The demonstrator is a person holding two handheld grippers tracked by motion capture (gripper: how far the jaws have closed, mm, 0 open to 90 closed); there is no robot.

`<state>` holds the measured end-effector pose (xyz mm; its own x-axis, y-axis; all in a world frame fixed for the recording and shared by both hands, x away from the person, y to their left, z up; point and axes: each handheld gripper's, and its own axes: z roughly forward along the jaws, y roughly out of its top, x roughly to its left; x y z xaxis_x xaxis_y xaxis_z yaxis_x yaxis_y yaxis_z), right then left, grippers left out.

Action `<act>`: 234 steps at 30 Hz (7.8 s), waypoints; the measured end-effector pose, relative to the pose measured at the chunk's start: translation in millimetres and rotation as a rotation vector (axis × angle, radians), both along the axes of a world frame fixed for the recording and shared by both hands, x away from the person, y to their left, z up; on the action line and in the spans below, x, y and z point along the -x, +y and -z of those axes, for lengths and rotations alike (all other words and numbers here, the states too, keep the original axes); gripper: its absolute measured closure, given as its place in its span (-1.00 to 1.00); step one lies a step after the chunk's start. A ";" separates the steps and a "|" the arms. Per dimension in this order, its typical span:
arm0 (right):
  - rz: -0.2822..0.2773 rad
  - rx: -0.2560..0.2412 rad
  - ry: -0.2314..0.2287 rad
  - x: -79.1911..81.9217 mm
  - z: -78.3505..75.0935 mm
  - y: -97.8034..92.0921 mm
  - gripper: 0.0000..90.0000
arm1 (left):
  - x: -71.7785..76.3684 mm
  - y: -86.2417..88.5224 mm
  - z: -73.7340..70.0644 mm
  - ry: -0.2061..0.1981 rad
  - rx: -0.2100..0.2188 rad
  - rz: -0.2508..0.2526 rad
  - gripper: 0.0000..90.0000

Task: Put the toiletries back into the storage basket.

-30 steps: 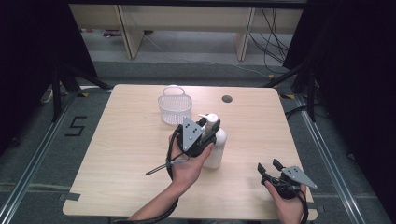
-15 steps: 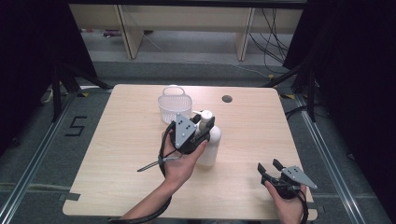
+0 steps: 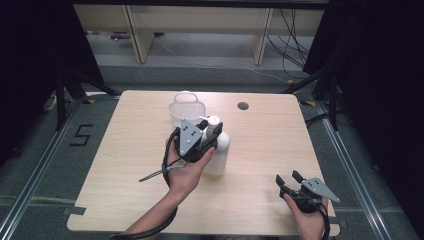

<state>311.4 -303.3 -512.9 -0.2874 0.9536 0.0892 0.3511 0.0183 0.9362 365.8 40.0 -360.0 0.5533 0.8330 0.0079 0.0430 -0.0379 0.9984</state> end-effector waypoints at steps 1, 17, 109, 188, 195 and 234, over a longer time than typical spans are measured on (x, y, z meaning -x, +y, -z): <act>-0.001 0.002 0.002 -0.1 0.1 0.0 -0.25 | -1.7 1.8 -0.6 -0.015 -0.009 0.007 0.32; 0.002 0.022 0.022 1.0 -1.1 -0.3 -0.26 | -6.3 19.6 -6.3 -0.031 0.003 -0.021 0.32; -0.010 -0.004 0.020 0.3 0.1 2.8 -0.27 | -52.5 77.4 -40.7 -0.035 0.027 -0.175 0.32; -0.012 0.006 0.003 0.3 0.1 2.5 -0.27 | -102.1 75.2 -69.3 -0.112 0.036 -0.248 0.32; -0.012 0.016 0.014 1.0 -0.7 1.9 -0.27 | -107.7 74.6 -71.4 -0.110 0.041 -0.251 0.32; -0.015 0.018 0.017 0.7 -0.7 2.1 -0.28 | -138.0 64.1 -79.4 -0.110 0.049 -0.239 0.32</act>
